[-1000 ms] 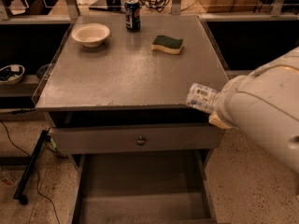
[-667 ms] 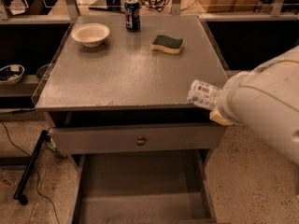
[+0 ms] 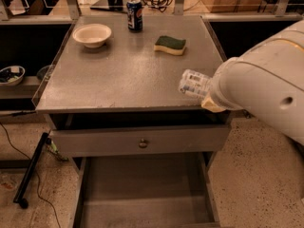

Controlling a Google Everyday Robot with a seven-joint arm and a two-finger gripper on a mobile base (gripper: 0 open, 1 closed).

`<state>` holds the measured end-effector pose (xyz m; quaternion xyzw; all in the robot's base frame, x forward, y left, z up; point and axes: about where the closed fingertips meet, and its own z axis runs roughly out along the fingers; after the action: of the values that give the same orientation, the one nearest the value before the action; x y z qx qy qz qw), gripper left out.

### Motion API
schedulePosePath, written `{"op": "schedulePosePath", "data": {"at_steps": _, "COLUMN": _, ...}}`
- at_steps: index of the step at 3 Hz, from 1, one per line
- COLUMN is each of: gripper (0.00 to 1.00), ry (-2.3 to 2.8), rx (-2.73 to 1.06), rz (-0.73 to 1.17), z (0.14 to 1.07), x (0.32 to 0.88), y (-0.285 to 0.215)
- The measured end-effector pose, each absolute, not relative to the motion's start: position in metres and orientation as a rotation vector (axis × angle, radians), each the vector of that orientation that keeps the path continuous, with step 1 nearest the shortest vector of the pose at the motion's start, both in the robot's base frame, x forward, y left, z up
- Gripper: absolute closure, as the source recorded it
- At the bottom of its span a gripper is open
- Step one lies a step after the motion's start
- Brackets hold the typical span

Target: Pick blue plastic bottle from middle drawer and place on counter

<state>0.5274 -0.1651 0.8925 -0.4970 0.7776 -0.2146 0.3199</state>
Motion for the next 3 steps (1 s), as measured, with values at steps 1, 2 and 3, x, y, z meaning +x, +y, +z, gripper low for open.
{"op": "schedulePosePath", "data": {"at_steps": 1, "gripper": 1.0, "ry": 2.005, "rx": -1.354, "rz": -0.558, "z": 0.89, "x": 0.537, "y": -0.149}}
{"op": "schedulePosePath", "data": {"at_steps": 2, "gripper": 1.0, "ry": 1.99, "rx": -1.351, "rz": -0.548, "z": 0.889, "x": 0.547, "y": -0.155}}
{"op": "schedulePosePath", "data": {"at_steps": 3, "gripper": 1.0, "ry": 1.957, "rx": -1.356, "rz": -0.509, "z": 0.892, "x": 0.573, "y": -0.153}}
